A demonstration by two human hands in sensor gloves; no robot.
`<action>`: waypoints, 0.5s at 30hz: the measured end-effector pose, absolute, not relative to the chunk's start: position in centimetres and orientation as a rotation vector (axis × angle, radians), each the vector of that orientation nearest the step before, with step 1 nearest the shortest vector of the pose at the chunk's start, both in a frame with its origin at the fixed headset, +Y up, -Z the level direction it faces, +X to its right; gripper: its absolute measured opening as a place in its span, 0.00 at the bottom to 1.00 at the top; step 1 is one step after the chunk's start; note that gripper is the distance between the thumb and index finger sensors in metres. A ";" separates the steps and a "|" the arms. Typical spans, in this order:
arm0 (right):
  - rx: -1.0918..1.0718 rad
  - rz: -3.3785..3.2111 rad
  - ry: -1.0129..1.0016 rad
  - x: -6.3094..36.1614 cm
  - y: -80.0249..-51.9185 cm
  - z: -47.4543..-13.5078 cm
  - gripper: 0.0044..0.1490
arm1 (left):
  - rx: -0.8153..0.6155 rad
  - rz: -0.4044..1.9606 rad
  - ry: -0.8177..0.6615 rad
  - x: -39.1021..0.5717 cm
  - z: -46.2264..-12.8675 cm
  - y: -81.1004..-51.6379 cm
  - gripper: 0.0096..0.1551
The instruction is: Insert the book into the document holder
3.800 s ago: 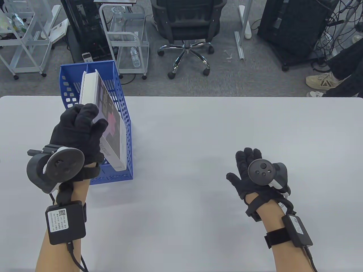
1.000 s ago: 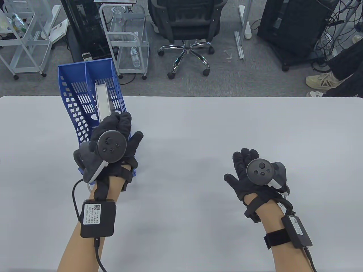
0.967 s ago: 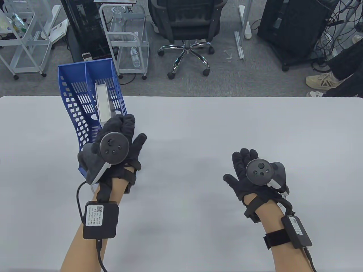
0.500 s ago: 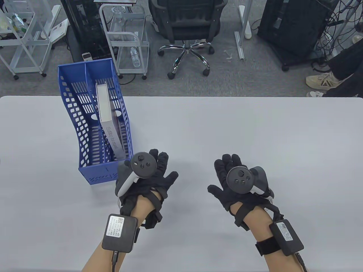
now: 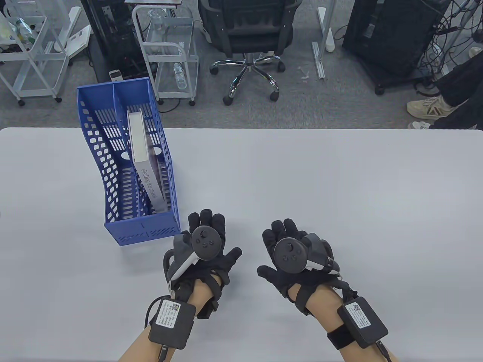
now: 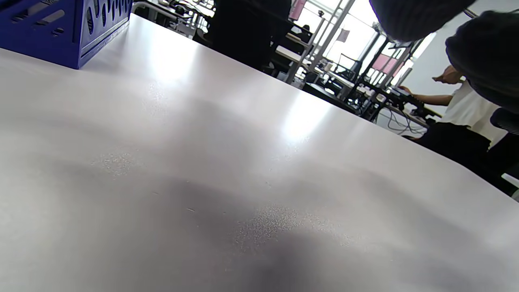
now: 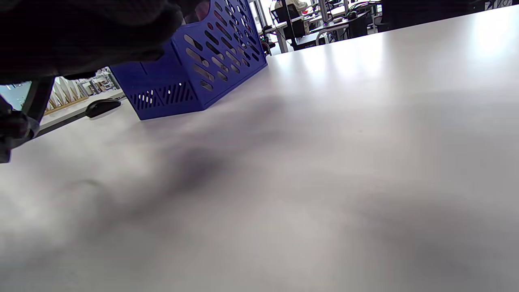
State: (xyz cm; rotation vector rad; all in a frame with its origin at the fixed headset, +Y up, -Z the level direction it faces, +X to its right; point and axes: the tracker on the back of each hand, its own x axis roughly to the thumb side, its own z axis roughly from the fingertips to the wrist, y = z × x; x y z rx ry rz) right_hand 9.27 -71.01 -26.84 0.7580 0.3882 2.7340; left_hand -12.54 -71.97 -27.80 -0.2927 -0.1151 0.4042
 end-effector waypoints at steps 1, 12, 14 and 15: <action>0.758 2.730 0.393 9.2 -71.1 -26.8 0.56 | -0.291 0.405 -0.119 -12.4 -27.8 -71.9 0.56; 0.767 2.728 0.420 9.1 -71.2 -26.8 0.56 | -0.322 0.387 -0.134 -11.9 -27.8 -72.1 0.55; 0.761 2.726 0.424 9.2 -71.2 -26.8 0.56 | -0.323 0.386 -0.134 -11.9 -27.8 -72.0 0.55; 0.759 2.726 0.423 9.2 -71.2 -26.8 0.56 | -0.322 0.386 -0.133 -11.9 -27.8 -72.0 0.55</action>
